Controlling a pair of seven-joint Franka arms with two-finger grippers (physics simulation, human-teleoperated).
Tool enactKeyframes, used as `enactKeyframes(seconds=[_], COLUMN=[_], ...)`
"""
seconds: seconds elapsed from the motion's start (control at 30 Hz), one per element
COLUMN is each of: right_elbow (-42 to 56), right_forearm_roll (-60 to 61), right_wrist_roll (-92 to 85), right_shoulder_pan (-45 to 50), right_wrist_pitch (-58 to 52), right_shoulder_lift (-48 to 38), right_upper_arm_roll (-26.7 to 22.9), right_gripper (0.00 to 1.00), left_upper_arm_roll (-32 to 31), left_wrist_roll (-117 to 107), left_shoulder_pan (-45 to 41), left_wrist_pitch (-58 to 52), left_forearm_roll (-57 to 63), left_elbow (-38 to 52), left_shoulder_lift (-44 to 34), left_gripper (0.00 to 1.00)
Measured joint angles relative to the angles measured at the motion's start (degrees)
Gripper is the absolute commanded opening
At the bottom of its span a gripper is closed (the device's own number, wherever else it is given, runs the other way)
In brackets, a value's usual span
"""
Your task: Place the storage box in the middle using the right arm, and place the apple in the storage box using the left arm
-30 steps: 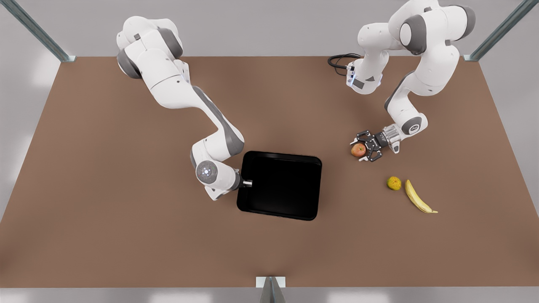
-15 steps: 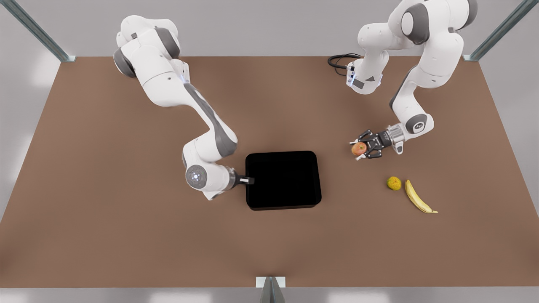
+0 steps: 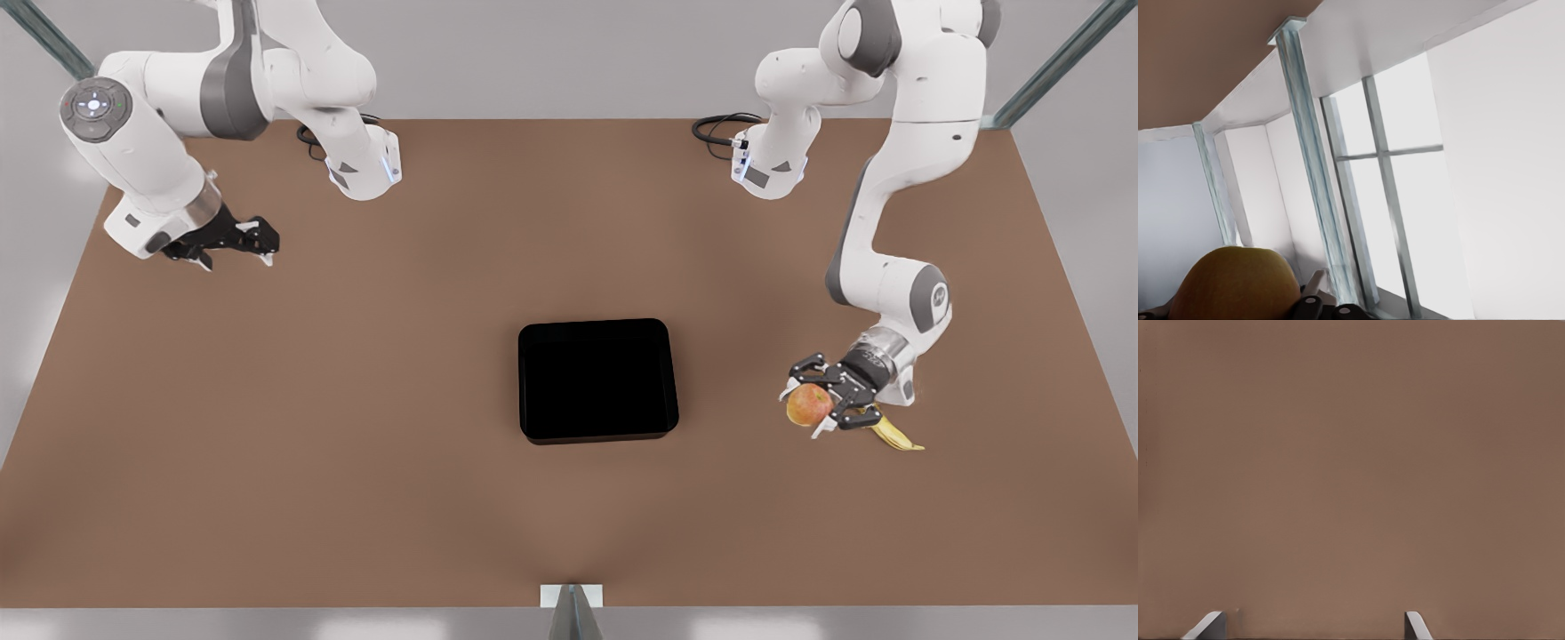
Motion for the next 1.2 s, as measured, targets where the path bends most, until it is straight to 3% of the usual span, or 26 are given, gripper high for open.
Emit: enactKeyframes(seconds=[0.2, 0.37, 0.73, 0.87, 1.0, 1.03, 1.1, 1.2], right_elbow=[-0.36, -0.71, -0.89, -0.89, -1.06, -1.06, -1.06, -1.06], right_forearm_roll=[0.1, 0.1, 0.19, 0.19, 0.19, 0.19, 0.2, 0.27], right_wrist_roll=[0.0, -0.09, -0.09, -0.06, -0.05, -0.01, 0.0, 0.0], right_shoulder_pan=[0.03, -0.57, -0.74, -0.7, -0.7, -0.7, -0.76, -0.79], right_wrist_pitch=[1.3, 1.32, 1.32, 1.33, 1.45, 1.41, 1.42, 1.41], right_shoulder_lift=[0.45, 0.45, 0.36, 0.36, 0.45, 0.45, 0.45, 0.45], right_upper_arm_roll=[0.0, 0.0, -0.17, -0.27, -0.27, -0.27, -0.27, -0.27], right_gripper=[1.0, 1.0, 1.0, 1.0, 1.0, 1.0, 1.0, 1.0], left_upper_arm_roll=[-11.47, -13.32, -13.17, -12.87, -12.91, -12.9, -12.96, -13.01], left_wrist_roll=[-19.75, -26.05, -30.23, -35.84, -36.68, -36.68, -36.86, -37.66], left_shoulder_pan=[-2.01, -5.22, -12.58, -15.52, -16.68, -16.67, -16.68, -17.65], left_wrist_pitch=[1.15, 5.77, 9.73, 14.66, 15.35, 15.35, 14.87, 15.06], left_forearm_roll=[27.38, 44.65, 56.75, 58.23, 61.89, 62.31, 64.21, 71.57], left_elbow=[13.96, 16.47, 21.25, 27.38, 27.73, 27.73, 27.65, 27.72], left_shoulder_lift=[5.45, 8.23, 10.78, 17.65, 18.57, 18.46, 18.53, 19.15], left_gripper=[0.21, 0.21, 0.21, 0.21, 0.21, 0.24, 1.0, 1.0])
